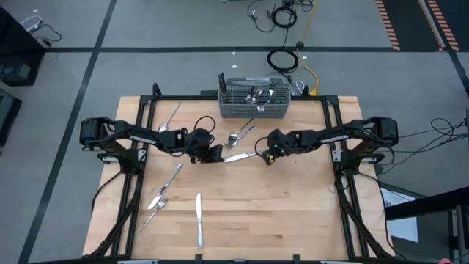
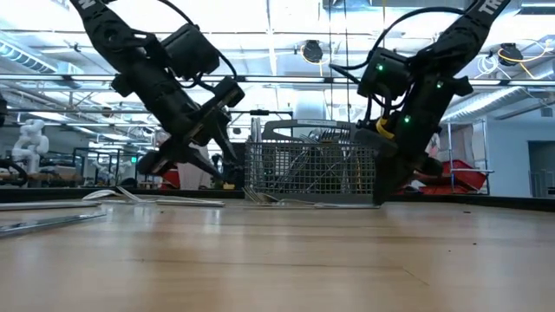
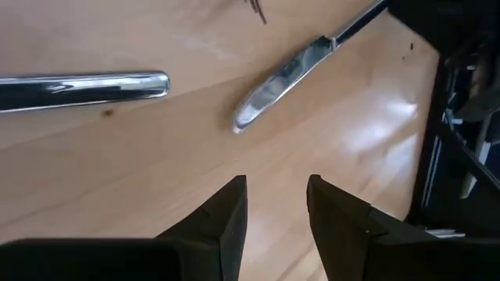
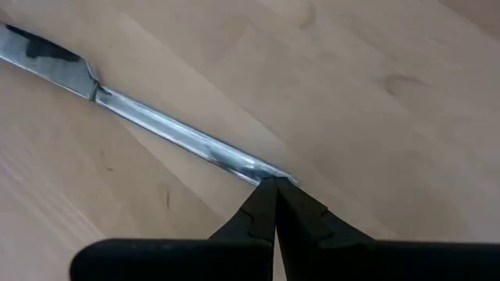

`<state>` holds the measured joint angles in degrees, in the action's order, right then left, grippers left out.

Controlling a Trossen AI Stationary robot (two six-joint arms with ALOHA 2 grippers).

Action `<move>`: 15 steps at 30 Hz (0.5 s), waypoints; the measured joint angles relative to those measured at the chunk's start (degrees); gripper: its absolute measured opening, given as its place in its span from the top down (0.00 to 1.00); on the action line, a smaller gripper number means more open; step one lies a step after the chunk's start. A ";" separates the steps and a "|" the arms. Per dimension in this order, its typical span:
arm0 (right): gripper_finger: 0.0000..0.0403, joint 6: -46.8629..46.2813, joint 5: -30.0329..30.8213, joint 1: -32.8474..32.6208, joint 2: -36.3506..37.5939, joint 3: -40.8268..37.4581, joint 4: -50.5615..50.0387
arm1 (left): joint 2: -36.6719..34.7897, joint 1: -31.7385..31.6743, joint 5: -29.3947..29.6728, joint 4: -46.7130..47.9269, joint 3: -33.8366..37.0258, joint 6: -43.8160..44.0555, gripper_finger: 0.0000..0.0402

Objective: Sort silverware

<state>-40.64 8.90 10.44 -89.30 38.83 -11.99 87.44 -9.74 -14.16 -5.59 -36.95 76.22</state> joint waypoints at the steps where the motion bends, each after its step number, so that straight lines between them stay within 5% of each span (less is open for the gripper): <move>1: 1.00 0.03 0.19 0.00 -0.51 0.01 0.26 | 0.00 0.23 0.36 -0.65 0.00 0.34 0.65; 15: 1.00 -0.82 0.26 0.37 -3.30 0.16 1.71 | 1.99 4.28 6.23 -0.66 0.00 4.34 0.65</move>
<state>-41.46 9.16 10.81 -92.60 38.98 -10.28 89.43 -5.46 -7.93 -6.24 -36.95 80.56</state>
